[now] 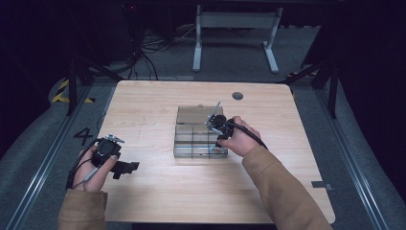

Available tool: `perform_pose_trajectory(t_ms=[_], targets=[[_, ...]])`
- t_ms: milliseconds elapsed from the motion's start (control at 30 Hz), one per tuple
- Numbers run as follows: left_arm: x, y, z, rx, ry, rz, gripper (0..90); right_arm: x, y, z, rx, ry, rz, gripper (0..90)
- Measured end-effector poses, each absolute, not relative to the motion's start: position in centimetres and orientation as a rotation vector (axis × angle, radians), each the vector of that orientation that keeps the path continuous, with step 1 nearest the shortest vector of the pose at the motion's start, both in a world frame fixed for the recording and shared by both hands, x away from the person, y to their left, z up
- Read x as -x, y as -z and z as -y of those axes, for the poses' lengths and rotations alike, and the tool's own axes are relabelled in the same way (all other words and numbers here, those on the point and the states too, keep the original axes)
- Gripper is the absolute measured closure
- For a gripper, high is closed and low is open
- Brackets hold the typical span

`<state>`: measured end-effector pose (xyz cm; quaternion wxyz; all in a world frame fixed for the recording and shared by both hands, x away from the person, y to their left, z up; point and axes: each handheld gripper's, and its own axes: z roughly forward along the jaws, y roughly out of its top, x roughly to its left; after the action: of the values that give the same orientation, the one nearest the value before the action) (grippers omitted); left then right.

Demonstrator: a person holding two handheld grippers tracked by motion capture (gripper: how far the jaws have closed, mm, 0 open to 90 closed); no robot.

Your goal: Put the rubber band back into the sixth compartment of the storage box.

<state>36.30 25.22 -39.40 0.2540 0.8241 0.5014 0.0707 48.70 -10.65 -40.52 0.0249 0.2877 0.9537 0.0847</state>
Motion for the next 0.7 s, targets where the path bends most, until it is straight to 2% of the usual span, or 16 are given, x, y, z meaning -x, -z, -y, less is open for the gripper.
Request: perform_pose_trajectory(t_ms=[167, 700], targets=[[-36.3, 39.4, -25.2, -2.237, -0.193, -1.361, 17.3, -48.8, 40.5, 10.8, -0.881, -0.277, -2.954, 75.9], [-36.5, 39.3, -25.2, -2.240, -0.192, -1.351, 17.2, -48.1, 38.8, 11.7, -0.892, -0.415, -2.926, 71.8]])
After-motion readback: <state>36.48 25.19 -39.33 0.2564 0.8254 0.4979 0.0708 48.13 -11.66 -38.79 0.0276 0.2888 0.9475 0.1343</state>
